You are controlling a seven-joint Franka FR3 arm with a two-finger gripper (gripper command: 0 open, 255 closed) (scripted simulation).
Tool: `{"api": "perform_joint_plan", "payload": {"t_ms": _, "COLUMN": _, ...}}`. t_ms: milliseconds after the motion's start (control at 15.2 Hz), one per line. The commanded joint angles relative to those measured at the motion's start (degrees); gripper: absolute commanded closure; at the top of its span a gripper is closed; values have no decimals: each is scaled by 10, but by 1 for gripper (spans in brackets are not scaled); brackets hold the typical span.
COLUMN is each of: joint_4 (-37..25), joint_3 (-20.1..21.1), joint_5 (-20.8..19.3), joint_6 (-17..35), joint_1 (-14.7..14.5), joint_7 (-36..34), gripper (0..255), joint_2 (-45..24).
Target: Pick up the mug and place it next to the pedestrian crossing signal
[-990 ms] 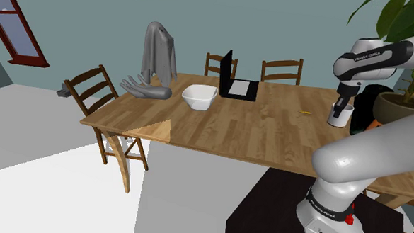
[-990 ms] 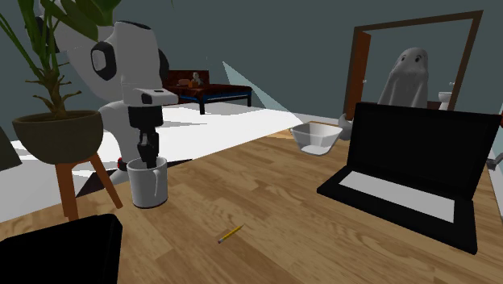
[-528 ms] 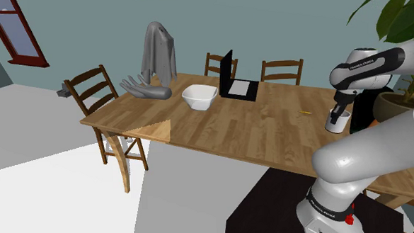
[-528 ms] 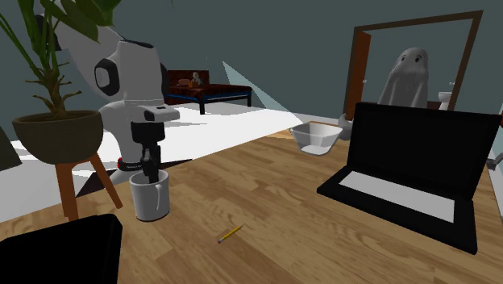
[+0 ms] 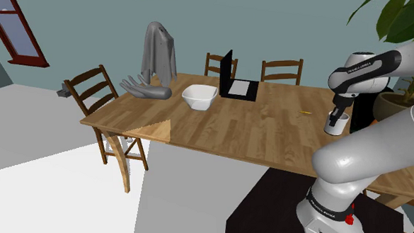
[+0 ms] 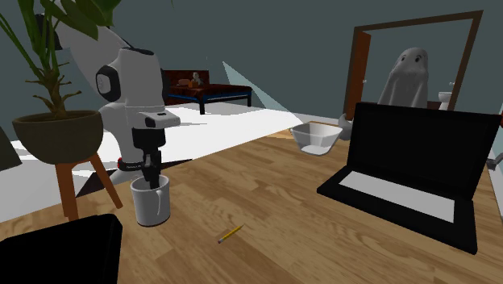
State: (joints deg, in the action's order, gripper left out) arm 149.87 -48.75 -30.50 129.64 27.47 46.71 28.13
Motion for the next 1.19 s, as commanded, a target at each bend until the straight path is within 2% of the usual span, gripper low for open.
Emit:
{"api": "perform_joint_plan", "payload": {"t_ms": 0, "joint_4": 0, "joint_3": 0, "joint_5": 0, "joint_6": 0, "joint_1": 0, "joint_7": 0, "gripper": 255, "joint_2": 0}}
{"api": "perform_joint_plan", "payload": {"t_ms": 66, "joint_4": 0, "joint_3": 0, "joint_5": 0, "joint_6": 0, "joint_1": 0, "joint_7": 0, "gripper": 0, "joint_2": 0}}
{"api": "perform_joint_plan", "payload": {"t_ms": 396, "joint_4": 0, "joint_3": 0, "joint_5": 0, "joint_6": 0, "joint_1": 0, "joint_7": 0, "gripper": 0, "joint_2": 0}}
{"api": "perform_joint_plan", "payload": {"t_ms": 660, "joint_4": -36, "joint_3": 47, "joint_5": 10, "joint_6": -92, "joint_1": 13, "joint_7": -3, "gripper": 0, "joint_2": 54}}
{"api": "perform_joint_plan", "payload": {"t_ms": 1122, "joint_4": -36, "joint_3": 47, "joint_5": 10, "joint_6": -91, "joint_1": 13, "joint_7": -3, "gripper": 0, "joint_2": 54}}
